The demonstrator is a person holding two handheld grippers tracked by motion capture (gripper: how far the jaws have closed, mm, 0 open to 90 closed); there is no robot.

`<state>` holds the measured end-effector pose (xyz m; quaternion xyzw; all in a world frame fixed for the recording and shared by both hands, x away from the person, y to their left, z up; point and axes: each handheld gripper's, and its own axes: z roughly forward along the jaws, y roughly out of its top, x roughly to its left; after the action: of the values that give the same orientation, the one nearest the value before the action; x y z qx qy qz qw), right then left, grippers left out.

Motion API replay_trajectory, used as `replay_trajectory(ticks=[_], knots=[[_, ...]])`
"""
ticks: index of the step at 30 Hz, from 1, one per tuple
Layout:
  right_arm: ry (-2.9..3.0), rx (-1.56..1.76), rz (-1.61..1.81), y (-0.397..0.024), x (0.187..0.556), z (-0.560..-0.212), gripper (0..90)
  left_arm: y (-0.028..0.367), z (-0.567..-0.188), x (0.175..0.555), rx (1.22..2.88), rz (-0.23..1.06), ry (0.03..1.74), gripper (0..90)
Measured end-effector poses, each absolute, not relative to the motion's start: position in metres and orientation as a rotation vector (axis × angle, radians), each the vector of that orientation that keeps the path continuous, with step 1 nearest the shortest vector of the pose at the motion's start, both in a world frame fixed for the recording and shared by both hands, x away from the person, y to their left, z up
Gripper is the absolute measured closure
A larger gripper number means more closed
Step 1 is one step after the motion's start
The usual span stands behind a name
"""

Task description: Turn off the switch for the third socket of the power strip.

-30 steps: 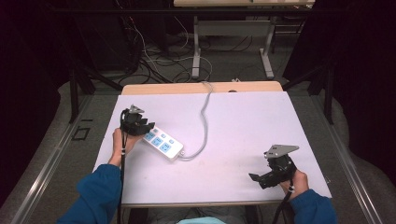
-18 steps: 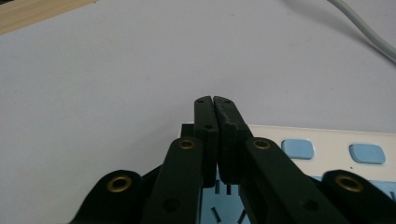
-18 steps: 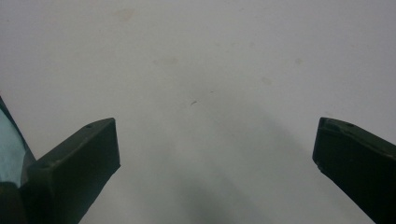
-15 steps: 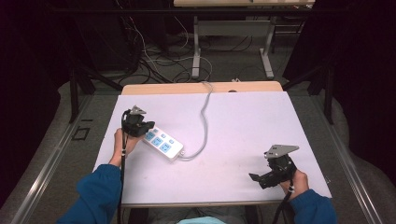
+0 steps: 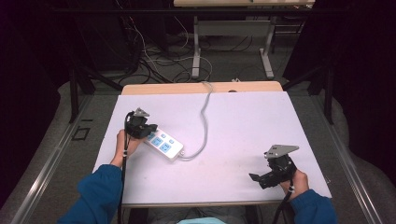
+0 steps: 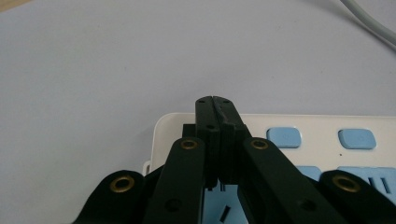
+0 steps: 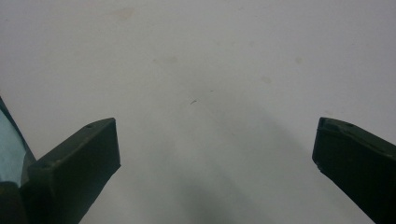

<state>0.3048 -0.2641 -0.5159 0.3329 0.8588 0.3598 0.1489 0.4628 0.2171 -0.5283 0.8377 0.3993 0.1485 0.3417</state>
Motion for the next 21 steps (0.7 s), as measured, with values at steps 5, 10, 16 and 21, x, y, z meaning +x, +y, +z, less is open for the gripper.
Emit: replay_trajectory(ticks=[5, 10, 16, 21], knots=[[2.462, 0.957, 1.041, -0.2637, 0.305, -0.5166, 0.3, 0.2154, -0.5315, 0.463, 2.168, 0.39, 1.053, 90.0], [2.463, 0.957, 1.04, -0.2636, 0.3051, -0.5166, 0.4, 0.2147, -0.5297, 0.4625, 2.209, 0.384, 1.023, 90.0], [2.462, 0.964, 1.038, -0.2634, 0.3047, -0.5167, 0.5, 0.2145, -0.5316, 0.4618, 2.188, 0.404, 1.035, 90.0], [2.463, 0.966, 1.038, -0.263, 0.3046, -0.5169, 0.5, 0.2134, -0.5297, 0.4618, 2.225, 0.407, 1.019, 90.0]])
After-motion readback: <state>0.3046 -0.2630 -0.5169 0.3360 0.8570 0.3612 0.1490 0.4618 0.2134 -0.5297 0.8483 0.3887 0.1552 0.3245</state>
